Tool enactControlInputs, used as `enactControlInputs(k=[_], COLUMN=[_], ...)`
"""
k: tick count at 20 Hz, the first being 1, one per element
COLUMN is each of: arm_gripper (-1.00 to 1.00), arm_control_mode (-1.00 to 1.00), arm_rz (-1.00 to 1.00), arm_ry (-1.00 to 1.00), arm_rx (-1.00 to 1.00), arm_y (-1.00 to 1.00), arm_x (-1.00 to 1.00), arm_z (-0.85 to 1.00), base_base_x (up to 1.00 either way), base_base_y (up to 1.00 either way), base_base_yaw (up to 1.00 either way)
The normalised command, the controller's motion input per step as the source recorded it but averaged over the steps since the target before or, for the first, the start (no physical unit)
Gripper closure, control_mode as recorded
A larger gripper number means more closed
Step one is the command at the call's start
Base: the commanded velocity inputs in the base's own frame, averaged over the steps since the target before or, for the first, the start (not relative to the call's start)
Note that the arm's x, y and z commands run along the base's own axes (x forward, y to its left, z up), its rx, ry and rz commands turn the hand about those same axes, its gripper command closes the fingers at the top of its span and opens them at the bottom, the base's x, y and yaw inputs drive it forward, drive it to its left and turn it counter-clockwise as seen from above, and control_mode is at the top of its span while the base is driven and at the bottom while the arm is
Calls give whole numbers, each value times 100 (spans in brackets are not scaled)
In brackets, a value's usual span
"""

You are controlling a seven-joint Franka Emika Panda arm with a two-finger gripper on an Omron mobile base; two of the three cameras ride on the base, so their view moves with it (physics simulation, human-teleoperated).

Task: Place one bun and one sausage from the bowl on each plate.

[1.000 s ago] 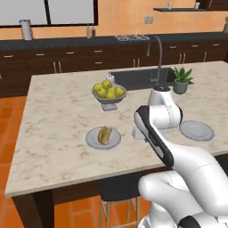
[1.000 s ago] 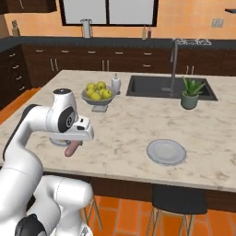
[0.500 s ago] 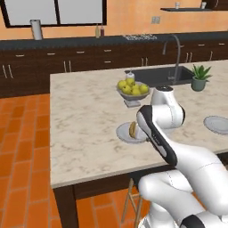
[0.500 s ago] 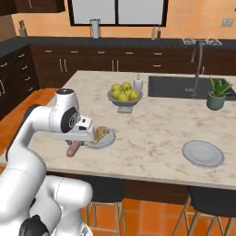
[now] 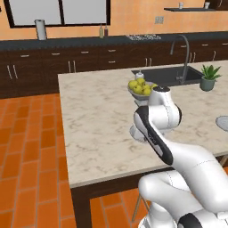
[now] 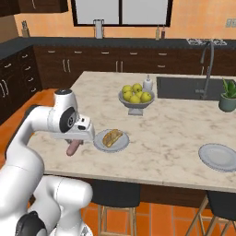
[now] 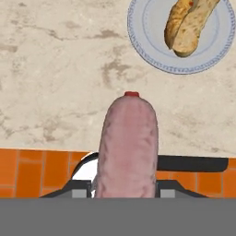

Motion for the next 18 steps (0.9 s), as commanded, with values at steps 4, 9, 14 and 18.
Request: enactControlInputs(k=[4,9,14,18], arm_gripper=[100,100,100,100], arm_control_mode=[-100,-100,-100,-100], arm_rz=[-2,-1,-8,-24], arm_ry=[3,1,2,9], arm_rx=[0,0,0,0], arm_y=[-2,-7,0,-18], arm_x=[98,100,96,74], arm_z=[0,0,-6,-31], base_base_x=[0,0,0,0], base_base_y=[0,0,0,0], base_base_yaw=[0,0,0,0])
